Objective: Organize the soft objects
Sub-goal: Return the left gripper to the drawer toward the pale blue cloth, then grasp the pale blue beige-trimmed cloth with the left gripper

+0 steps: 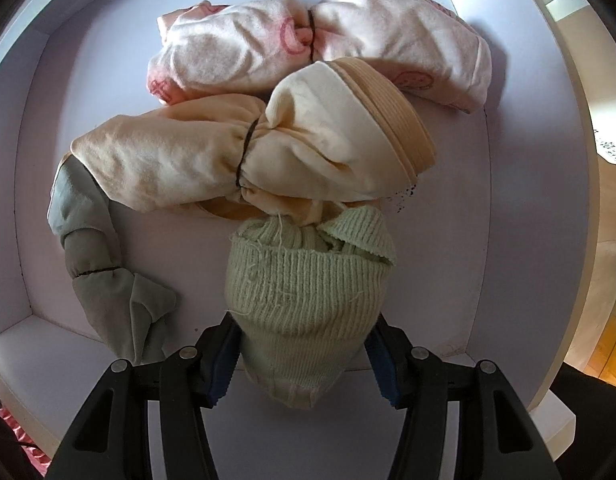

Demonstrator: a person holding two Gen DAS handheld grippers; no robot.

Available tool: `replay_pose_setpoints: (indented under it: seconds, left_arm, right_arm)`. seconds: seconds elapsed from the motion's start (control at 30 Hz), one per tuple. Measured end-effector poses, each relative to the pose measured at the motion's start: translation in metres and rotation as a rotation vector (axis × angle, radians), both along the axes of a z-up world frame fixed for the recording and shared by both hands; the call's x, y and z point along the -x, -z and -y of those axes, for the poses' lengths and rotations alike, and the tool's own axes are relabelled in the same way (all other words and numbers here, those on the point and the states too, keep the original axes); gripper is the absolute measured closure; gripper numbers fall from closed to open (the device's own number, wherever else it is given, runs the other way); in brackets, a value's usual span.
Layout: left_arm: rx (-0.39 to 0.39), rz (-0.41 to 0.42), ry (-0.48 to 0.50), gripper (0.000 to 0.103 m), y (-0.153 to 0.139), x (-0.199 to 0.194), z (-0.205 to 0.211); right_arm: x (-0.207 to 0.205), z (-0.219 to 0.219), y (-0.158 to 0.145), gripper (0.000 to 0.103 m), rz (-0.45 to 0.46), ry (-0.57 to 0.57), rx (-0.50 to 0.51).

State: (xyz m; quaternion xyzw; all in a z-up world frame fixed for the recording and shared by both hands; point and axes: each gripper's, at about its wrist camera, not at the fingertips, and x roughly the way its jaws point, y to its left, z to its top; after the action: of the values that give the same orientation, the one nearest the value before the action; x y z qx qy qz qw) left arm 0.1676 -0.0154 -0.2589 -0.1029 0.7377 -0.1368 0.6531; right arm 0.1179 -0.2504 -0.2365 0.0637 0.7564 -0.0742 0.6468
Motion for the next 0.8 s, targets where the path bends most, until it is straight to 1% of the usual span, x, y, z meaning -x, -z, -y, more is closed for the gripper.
replay_pose_setpoints:
  seconds: [0.03, 0.17, 0.2, 0.37, 0.43, 0.53, 0.67, 0.73, 0.77, 0.8]
  left_arm:
    - [0.001, -0.010, -0.003, 0.038, 0.008, -0.009, 0.004]
    - [-0.003, -0.061, -0.023, 0.038, 0.031, -0.017, 0.014]
    - [-0.004, -0.067, -0.029, 0.038, 0.034, -0.018, 0.016]
    - [-0.020, -0.085, -0.060, 0.042, 0.046, -0.022, 0.030]
    - [-0.027, -0.092, -0.066, 0.048, 0.051, -0.024, 0.035]
    - [-0.023, -0.114, -0.077, 0.048, 0.057, -0.025, 0.041]
    - [-0.051, -0.130, -0.074, 0.047, 0.069, -0.026, 0.049]
    - [-0.065, -0.132, -0.075, 0.044, 0.072, -0.026, 0.051]
    - [-0.068, -0.127, -0.069, 0.044, 0.071, -0.026, 0.052]
    - [-0.071, -0.123, -0.050, 0.047, 0.070, -0.026, 0.054]
  right_arm:
    - [-0.001, 0.001, 0.001, 0.045, 0.000, 0.000, 0.000]
    - [-0.001, 0.001, 0.001, 0.044, -0.004, 0.002, -0.002]
    - [-0.001, 0.002, 0.001, 0.044, -0.039, 0.016, -0.018]
    - [-0.002, 0.003, 0.002, 0.044, -0.039, 0.017, -0.019]
    - [-0.002, 0.004, 0.002, 0.044, -0.041, 0.018, -0.020]
    - [-0.002, 0.004, 0.002, 0.044, -0.041, 0.016, -0.020]
    - [-0.004, 0.002, 0.003, 0.044, -0.039, 0.015, -0.019]
    - [-0.004, 0.003, 0.004, 0.044, -0.038, 0.015, -0.019]
    - [-0.004, 0.003, 0.004, 0.044, -0.037, 0.015, -0.018]
    - [-0.004, 0.003, 0.003, 0.045, -0.034, 0.013, -0.014]
